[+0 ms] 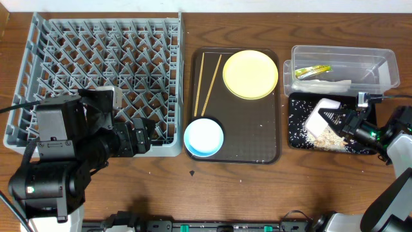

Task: Sort waste into correct bins and load items into the dishwasher
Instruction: 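Tip the pink bowl over the black tray to pour out the rice, then carry the empty pink bowl back and set it on the brown tray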

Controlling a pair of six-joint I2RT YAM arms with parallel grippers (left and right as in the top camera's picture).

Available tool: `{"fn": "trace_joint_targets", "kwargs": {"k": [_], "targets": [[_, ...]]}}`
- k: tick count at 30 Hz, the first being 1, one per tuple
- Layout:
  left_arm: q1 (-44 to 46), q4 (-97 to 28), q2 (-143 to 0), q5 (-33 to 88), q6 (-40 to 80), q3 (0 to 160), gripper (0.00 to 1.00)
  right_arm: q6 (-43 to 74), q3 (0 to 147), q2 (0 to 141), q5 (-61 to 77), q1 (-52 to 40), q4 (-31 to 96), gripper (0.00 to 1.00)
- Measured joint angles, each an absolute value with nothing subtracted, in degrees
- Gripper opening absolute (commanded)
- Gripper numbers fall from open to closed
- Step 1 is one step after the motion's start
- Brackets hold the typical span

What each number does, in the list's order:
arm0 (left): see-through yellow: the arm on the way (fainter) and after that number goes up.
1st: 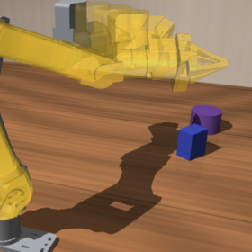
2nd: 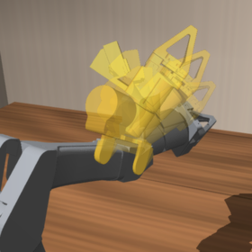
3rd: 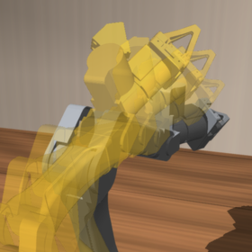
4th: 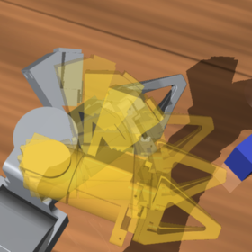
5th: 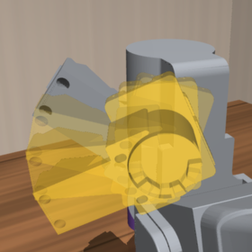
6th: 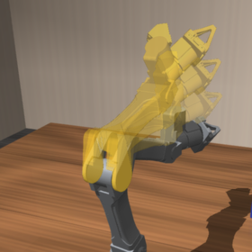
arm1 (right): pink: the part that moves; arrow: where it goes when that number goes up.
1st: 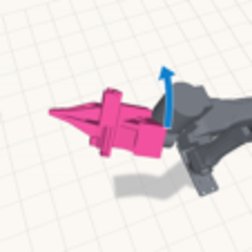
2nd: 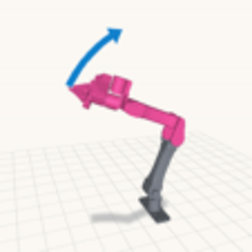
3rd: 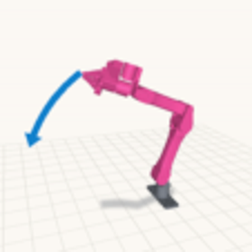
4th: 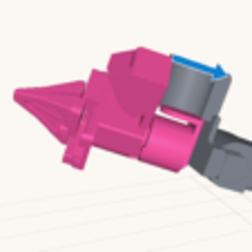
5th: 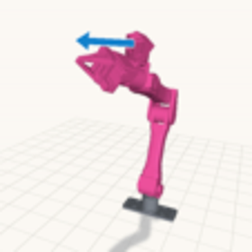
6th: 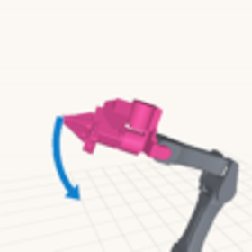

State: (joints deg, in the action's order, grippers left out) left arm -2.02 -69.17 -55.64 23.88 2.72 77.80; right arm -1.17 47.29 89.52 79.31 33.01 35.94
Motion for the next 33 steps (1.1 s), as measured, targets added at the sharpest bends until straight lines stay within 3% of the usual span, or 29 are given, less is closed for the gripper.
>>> {"fn": "trace_joint_targets", "kwargs": {"k": [13,25,29,33], "targets": [[-2.02,-69.21,-55.64,23.88,2.72,77.8,0.88,1.3,47.29,89.49,78.63,32.99,30.65,0.01],[-2.02,-69.21,-55.64,23.88,2.72,77.8,0.88,6.87,47.27,88.03,73.08,31.86,35.07,0.01],[-2.02,-68.55,-55.61,23.88,2.72,77.8,0.88,7.31,47.86,79.5,65.3,24.73,39.24,0.01],[-2.02,-66.89,-55.64,23.88,2.72,77.8,0.88,7.46,50.81,69.54,53.06,10.31,39.48,0.01]]}}
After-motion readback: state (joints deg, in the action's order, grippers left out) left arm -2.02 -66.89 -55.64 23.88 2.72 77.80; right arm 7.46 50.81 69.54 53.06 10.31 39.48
